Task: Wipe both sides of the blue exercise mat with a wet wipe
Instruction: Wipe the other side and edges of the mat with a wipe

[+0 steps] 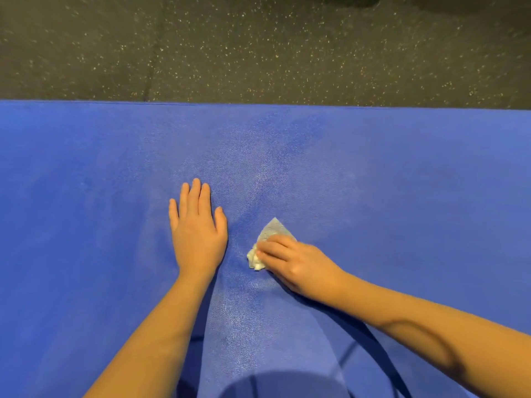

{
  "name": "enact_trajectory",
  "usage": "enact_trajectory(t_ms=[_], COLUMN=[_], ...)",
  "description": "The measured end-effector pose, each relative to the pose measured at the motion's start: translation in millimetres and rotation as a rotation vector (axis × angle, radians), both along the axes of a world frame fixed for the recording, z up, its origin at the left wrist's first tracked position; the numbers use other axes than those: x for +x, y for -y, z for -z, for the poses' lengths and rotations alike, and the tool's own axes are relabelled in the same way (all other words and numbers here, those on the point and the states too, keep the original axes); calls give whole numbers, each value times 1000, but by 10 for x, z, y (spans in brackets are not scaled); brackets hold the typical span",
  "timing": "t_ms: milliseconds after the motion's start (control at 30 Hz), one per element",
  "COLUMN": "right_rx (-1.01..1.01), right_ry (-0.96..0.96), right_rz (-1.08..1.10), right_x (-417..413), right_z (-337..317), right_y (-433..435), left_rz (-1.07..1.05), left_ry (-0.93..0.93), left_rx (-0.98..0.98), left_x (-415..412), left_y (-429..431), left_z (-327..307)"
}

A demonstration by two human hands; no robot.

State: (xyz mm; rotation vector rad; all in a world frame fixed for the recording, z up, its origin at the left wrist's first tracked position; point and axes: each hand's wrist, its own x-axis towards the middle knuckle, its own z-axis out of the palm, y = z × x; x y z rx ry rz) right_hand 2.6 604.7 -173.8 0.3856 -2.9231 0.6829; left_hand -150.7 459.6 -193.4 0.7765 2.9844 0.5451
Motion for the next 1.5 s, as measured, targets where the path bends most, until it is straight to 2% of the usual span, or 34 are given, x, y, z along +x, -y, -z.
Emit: enact_trajectory(t_ms=[67,133,200,233,300,367,400,433,533,567,633,733,767,833,967,1033,1100,1167,1233,1333,1367,1400,1500], right_rx=[108,181,134,82,9,54,82,96,47,17,-13,1,23,58,18,-27,-46,5,5,-44,-58,-78,-151], right_ry=[-76,-140,-128,-114,-74,-50,-53,-60,-74,-54,-6,78,80,46,17,76,107,95,90,97,98,97,148], right_rz=[31,271,481,491,333,128,101,143,491,545,454,62,-7,55,455,398,164,26,125,487,512,467,134], right_x=[-46,-143,-170,-139,-17,43,8,-45,-202,-194,-101,147,176,118,12,135,327,382,305,169,185,229,461], right_z=[-24,-18,9,45,70,35,4,-33,-93,-78,-48,-83,-103,-116,-101,-97,-152,-184,-168,-117,-91,-78,-159], right_y=[-121,-234,-168,-68,143,139,59,-29,-270,-262,-113,173,185,83,-55,137,323,275,103,-76,-23,76,423], left_rz=[9,31,35,27,36,97,114,110,77,77,81,77,77,79,77,76,78,85,93,93,97,102,116], left_ry=[21,42,92,121,142,101,81,67,68,67,58,50,45,45,44,39,35,35,44,62,65,67,79], left_rx=[-12,-33,-47,-53,-81,-119,-129,-128,-83,-71,-57,-45,-43,-44,-44,-43,-45,-51,-57,-71,-81,-93,-156], left_x=[-10,-10,5,37,155,271,295,294,284,300,313,294,292,294,304,304,300,295,302,301,302,302,297], left_y=[-8,-19,-16,4,109,247,298,326,304,304,309,322,323,329,325,318,323,316,311,303,306,308,294], left_z=[7,-17,-76,-100,-118,-118,-110,-93,-66,-70,-71,-70,-71,-69,-62,-67,-69,-69,-67,-72,-76,-79,-104])
